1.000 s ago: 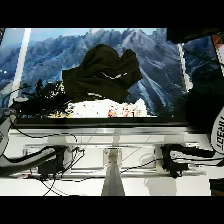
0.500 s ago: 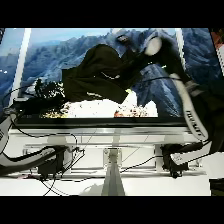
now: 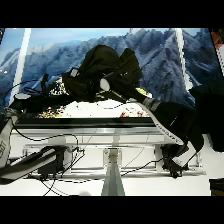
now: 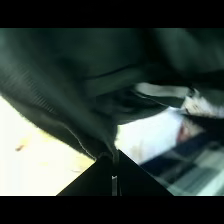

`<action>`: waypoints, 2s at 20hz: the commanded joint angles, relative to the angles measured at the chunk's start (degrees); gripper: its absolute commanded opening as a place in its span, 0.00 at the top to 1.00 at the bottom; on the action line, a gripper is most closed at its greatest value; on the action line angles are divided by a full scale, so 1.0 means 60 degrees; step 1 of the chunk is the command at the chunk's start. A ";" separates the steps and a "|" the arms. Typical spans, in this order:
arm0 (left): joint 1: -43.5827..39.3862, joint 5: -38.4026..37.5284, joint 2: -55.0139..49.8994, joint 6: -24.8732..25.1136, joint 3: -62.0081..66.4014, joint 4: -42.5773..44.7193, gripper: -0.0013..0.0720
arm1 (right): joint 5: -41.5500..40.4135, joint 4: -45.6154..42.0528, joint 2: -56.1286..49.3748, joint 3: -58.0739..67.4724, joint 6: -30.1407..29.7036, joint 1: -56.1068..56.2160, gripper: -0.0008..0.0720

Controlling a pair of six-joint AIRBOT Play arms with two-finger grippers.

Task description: Fold the clothes and pants, and hang the long-sleeved shirts on hangers.

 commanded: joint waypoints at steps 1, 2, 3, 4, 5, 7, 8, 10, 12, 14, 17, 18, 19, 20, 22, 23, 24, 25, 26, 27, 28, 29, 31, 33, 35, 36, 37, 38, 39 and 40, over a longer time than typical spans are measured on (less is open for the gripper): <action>-0.0503 -0.0178 0.0659 0.0004 0.0011 0.0412 0.96 | -0.0477 -0.0033 -0.0291 0.0004 -0.0918 0.0379 0.63; -0.0481 -0.0168 0.0812 0.0004 0.0011 0.0903 0.96 | -0.0390 0.0044 -0.0313 0.0000 -0.1264 0.0379 0.53; -0.0474 -0.0160 0.0892 -0.0007 0.0011 0.1661 0.96 | -0.0237 0.0044 -0.0328 0.0000 -0.1526 0.0379 0.45; -0.0474 -0.0153 0.0882 -0.0266 0.0007 0.2422 0.96 | -0.0040 0.0036 -0.0331 0.0000 -0.1825 0.0379 0.45; -0.0514 -0.0106 0.0845 -0.0659 0.0007 0.3104 0.96 | 0.0124 0.0025 -0.0328 0.0000 -0.2062 0.0379 0.45; -0.0517 0.0157 0.0790 -0.1075 0.0007 0.3636 0.96 | 0.0430 0.0011 -0.0335 -0.0022 -0.2543 0.0379 0.46; -0.0514 0.0229 0.0776 -0.1075 0.0007 0.3625 0.96 | 0.0696 -0.0011 -0.0350 -0.0022 -0.2834 0.0379 0.48; -0.0539 0.0262 0.0776 -0.1075 0.0007 0.3544 0.96 | 0.1177 -0.0066 -0.0353 -0.0029 -0.3038 0.0379 0.62; -0.0572 0.0299 0.0780 -0.1075 0.0007 0.3544 0.96 | 0.1082 -0.0164 -0.0412 -0.0029 -0.3038 0.0375 0.62; -0.0576 0.0361 0.0780 -0.1075 0.0007 0.3508 0.96 | 0.0951 -0.0321 -0.0627 -0.0025 -0.3034 0.0375 0.62; -0.0594 0.0368 0.0780 -0.1075 0.0007 0.3300 0.96 | 0.0903 -0.0353 -0.0962 -0.0018 -0.3031 0.0379 0.62; -0.0594 0.0375 0.0780 -0.1071 0.0007 0.3231 0.96 | 0.0707 -0.0415 -0.0969 -0.0018 -0.3013 0.0379 0.62; -0.0594 0.0390 0.0780 -0.1071 0.0007 0.3224 0.96 | 0.0342 -0.0521 -0.0951 -0.0015 -0.2943 0.0379 0.68; -0.0594 0.0393 0.0780 -0.1071 0.0007 0.3228 0.96 | 0.0015 -0.0652 -0.0940 -0.0015 -0.2918 0.0368 0.87; -0.0594 0.0390 0.0780 -0.1075 0.0007 0.3228 0.96 | -0.0474 -0.1107 -0.0940 0.0004 -0.2448 0.0310 0.95; -0.0594 0.0393 0.0780 -0.1082 0.0007 0.3224 0.96 | -0.0506 -0.1351 -0.0940 0.0058 -0.2047 0.0229 0.95; -0.0590 0.0397 0.0780 -0.1082 0.0007 0.3224 0.96 | -0.0503 -0.1443 -0.0914 0.0095 -0.1825 0.0149 0.95; -0.0586 0.0408 0.0780 -0.1086 0.0007 0.3231 0.96 | -0.0481 -0.1530 -0.0838 0.0120 -0.1661 0.0055 0.95; -0.0586 0.0444 0.0780 -0.1082 0.0007 0.3231 0.96 | -0.0452 -0.1541 -0.0729 0.0131 -0.1668 -0.0058 0.95; -0.0586 0.0535 0.0780 -0.1086 0.0011 0.3238 0.96 | -0.0426 -0.1552 -0.0601 0.0138 -0.1665 -0.0168 0.95; -0.0579 0.0710 0.0780 -0.1122 0.0011 0.3264 0.96 | -0.0423 -0.1545 -0.0448 0.0142 -0.1668 -0.0295 0.95; -0.0579 0.0987 0.0780 -0.1355 0.0011 0.3348 0.96 | -0.0412 -0.1541 -0.0302 0.0142 -0.1668 -0.0412 0.95; -0.0579 0.1752 0.0780 -0.1843 0.0007 0.3636 0.96 | -0.0124 -0.1519 0.0025 0.0142 -0.1672 -0.0565 0.95; -0.0583 0.2342 0.0780 -0.1872 0.0011 0.3625 0.96 | 0.0568 -0.1443 0.0251 0.0142 -0.1672 -0.0605 0.95; -0.0583 0.2619 0.0780 -0.1869 0.0011 0.3628 0.96 | 0.1392 -0.1311 0.0302 0.0138 -0.1672 -0.0605 0.95; -0.0546 0.2663 0.0780 -0.1869 0.0011 0.3625 0.96 | 0.1617 -0.1348 0.0302 0.0138 -0.1657 -0.0616 0.95; -0.0528 0.2721 0.0780 -0.1872 0.0025 0.3628 0.96 | 0.1588 -0.1541 0.0321 0.0146 -0.1377 -0.0692 0.95; -0.0466 0.2834 0.0783 -0.2095 0.0080 0.3617 0.96 | 0.1341 -0.1865 0.0361 0.0211 -0.0667 -0.0849 0.95; -0.0339 0.3005 0.0780 -0.2670 0.0200 0.3625 0.96 | 0.1045 -0.2149 0.0412 0.0361 0.0073 -0.1078 0.95; -0.0131 0.3206 0.0780 -0.3293 0.0433 0.3625 0.96 | 0.0732 -0.2368 0.0492 0.0608 0.0667 -0.1428 0.95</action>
